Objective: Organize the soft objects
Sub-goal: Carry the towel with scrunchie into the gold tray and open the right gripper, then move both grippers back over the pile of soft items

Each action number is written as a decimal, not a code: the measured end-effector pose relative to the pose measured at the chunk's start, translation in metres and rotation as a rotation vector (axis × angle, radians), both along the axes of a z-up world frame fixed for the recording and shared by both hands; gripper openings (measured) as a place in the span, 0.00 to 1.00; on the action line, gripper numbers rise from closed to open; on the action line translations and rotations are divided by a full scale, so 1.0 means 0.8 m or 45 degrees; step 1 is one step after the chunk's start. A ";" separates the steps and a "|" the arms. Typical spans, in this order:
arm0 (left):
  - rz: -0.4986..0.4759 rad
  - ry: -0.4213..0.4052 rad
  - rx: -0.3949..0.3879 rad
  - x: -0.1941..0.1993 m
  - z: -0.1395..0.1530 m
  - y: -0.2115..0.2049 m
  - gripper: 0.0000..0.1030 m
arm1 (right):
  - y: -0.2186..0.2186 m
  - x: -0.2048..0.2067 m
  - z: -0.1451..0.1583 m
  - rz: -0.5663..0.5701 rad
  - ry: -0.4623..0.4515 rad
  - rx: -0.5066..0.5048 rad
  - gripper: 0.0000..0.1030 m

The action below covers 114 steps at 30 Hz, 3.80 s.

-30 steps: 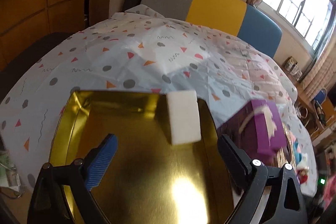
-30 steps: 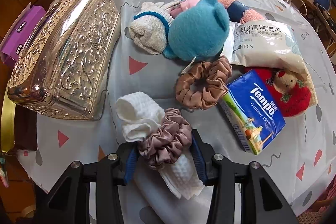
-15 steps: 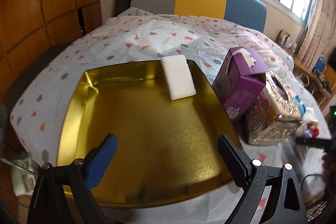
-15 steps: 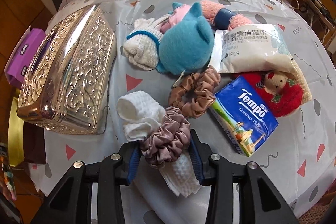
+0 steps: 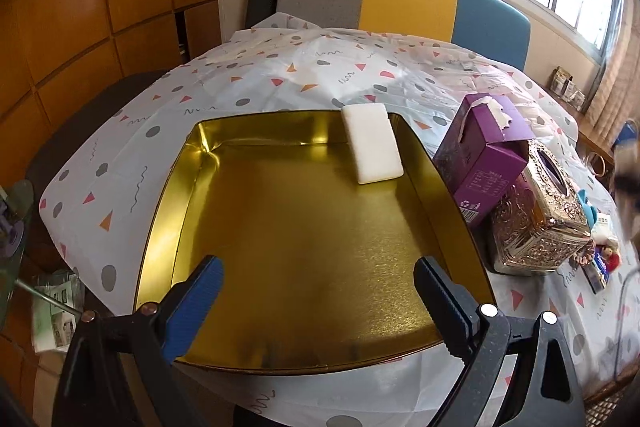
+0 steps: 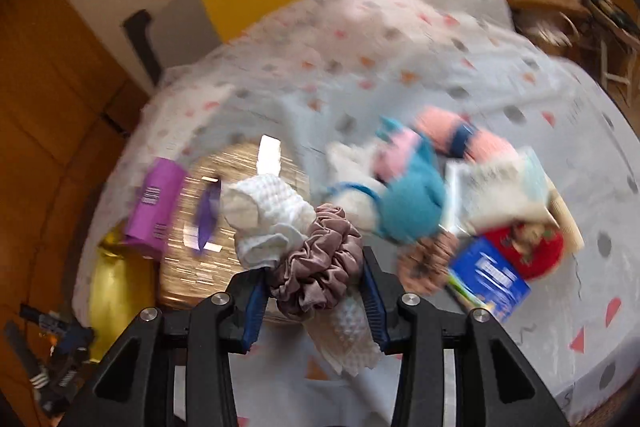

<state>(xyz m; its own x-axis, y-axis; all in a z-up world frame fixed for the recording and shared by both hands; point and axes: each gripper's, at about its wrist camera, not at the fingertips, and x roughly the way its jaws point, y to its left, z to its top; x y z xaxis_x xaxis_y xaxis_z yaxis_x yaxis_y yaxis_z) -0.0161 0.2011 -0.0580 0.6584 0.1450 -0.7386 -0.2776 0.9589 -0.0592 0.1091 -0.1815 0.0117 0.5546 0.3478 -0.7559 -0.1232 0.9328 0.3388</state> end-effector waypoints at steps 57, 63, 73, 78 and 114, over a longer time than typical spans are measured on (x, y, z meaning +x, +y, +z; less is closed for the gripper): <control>0.136 -0.058 0.030 -0.023 0.010 0.040 0.96 | 0.192 -0.056 -0.018 0.213 -0.320 -0.327 0.67; 0.072 -0.062 0.045 -0.019 0.014 0.022 0.96 | 0.104 -0.041 -0.014 -0.002 -0.304 -0.374 0.67; -0.008 -0.055 0.095 -0.014 0.018 -0.010 0.96 | -0.045 -0.009 -0.025 -0.430 -0.290 -0.457 0.67; -0.092 -0.070 0.081 -0.009 0.026 -0.031 0.96 | -0.106 0.005 -0.053 -0.610 -0.263 -0.468 0.67; -0.992 0.085 0.057 0.174 0.059 -0.415 0.62 | -0.224 -0.022 -0.092 -0.975 -0.031 0.132 0.67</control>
